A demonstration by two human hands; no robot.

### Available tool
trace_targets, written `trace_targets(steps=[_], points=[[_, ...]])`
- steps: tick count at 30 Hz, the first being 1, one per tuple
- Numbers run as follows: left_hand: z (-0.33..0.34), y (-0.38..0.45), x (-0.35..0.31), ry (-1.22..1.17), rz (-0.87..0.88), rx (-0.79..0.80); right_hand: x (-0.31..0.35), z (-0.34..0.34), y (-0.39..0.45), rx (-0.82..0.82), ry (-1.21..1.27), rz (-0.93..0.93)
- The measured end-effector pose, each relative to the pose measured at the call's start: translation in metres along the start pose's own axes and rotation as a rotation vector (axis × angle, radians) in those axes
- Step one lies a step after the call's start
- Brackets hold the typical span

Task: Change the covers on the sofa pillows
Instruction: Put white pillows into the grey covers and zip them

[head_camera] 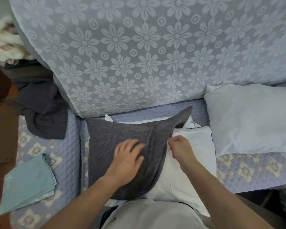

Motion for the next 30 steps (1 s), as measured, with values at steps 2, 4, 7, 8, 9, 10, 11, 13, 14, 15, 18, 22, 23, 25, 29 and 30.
trace_targets(steps=[2,4,7,8,9,10,11,13,14,15,18,22,23,25,29,30], points=[[0.006,0.002,0.036,-0.027,-0.199,0.062,-0.021,-0.018,-0.030,-0.063,-0.093,0.009],[0.018,-0.003,0.053,0.039,-0.254,0.155,-0.048,-0.016,-0.042,-0.029,-0.041,0.097],[0.027,-0.012,0.048,0.059,-0.244,0.222,-0.045,-0.018,-0.022,-0.127,0.164,0.085],[0.029,-0.014,0.043,0.074,-0.234,0.242,-0.038,-0.011,-0.011,-0.130,0.236,0.064],[0.032,-0.015,0.037,0.098,-0.217,0.257,-0.028,-0.003,0.002,-0.103,0.253,0.050],[0.033,-0.017,0.033,0.130,-0.199,0.266,-0.022,0.009,0.013,-0.049,0.232,0.051],[0.033,-0.019,0.031,0.159,-0.187,0.276,-0.020,0.023,0.021,0.027,0.205,0.072],[0.035,-0.023,0.032,0.186,-0.190,0.302,-0.005,0.041,0.017,0.109,0.199,0.050],[0.035,-0.025,0.034,0.183,-0.204,0.315,0.006,0.038,0.007,0.104,0.209,-0.025],[0.034,-0.029,0.036,0.169,-0.227,0.326,0.020,0.026,-0.013,0.058,0.182,-0.154],[0.038,-0.037,0.044,0.132,-0.285,0.356,0.005,-0.007,-0.097,-0.048,-0.145,-0.515],[0.054,-0.050,0.044,0.032,-0.328,0.397,-0.076,-0.006,-0.096,-0.049,-0.807,-0.428],[0.057,-0.051,0.043,-0.008,-0.356,0.406,-0.076,-0.002,-0.083,-0.045,-0.868,-0.399],[0.063,-0.048,0.040,-0.008,-0.380,0.413,-0.058,0.010,-0.064,-0.026,-0.952,-0.410],[0.036,-0.027,0.029,0.116,-0.302,0.191,-0.047,0.031,-0.053,0.080,-0.976,-0.393],[0.025,-0.023,0.020,0.137,-0.232,0.114,-0.051,0.029,-0.051,0.090,-0.976,-0.359]])
Point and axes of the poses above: each hand's wrist, its own y-axis towards the middle knuckle, its own z-axis out of the palm, x = y × z, the point moved 10 cm from there along y, towards the middle knuckle, and after that the axes turned 6 degrees about x, right-handed, at the moved point
